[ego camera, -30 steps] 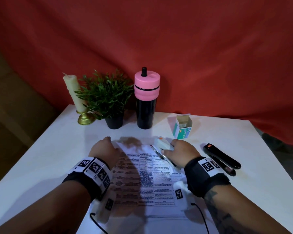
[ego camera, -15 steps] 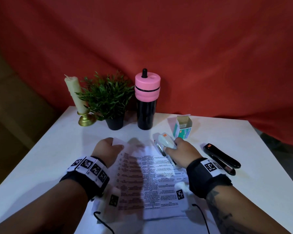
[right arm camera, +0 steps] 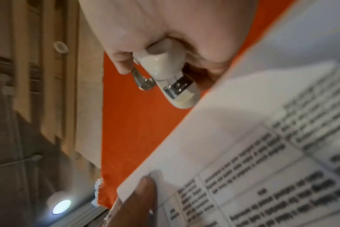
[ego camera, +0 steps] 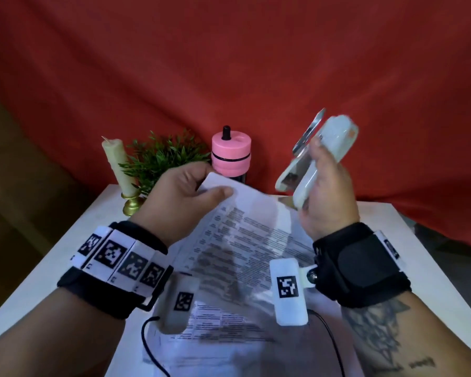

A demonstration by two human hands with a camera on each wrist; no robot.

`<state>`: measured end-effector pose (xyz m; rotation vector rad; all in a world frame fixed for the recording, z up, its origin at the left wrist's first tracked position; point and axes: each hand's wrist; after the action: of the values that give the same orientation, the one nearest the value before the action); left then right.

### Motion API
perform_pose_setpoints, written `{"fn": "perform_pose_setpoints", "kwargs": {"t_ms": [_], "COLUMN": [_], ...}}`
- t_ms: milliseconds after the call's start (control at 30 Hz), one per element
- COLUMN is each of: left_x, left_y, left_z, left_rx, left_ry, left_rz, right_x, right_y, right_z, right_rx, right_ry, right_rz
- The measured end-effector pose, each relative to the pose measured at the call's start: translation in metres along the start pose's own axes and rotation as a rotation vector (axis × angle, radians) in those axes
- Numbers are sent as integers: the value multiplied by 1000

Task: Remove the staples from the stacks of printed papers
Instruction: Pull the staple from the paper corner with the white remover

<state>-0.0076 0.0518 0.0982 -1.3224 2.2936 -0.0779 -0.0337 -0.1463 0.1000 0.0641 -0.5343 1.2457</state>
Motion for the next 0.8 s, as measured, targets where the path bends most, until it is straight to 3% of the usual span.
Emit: {"fn": "perform_pose_setpoints", "kwargs": {"t_ms": [167, 533, 800], "left_x": [18, 63, 76], "left_y": [-3, 9, 11], "left_z": [-15, -13, -18], "left_rx": [96, 116, 142], "left_ry": [-37, -29, 119], "left_rz": [-46, -145, -125], "right_x": [22, 22, 14], "right_y": [10, 30, 31], "right_z": [32, 19, 22], "right_rx": [-244, -245, -289], "right_ry": [147, 438, 457], "right_rz": [-31, 7, -2]}}
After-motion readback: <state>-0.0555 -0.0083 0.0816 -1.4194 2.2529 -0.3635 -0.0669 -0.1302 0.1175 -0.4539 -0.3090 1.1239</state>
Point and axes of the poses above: each hand's wrist, its own y-axis away from the middle knuckle, its own x-axis out of the palm, z = x × y, and after that the axes turned 10 degrees about z, right-handed
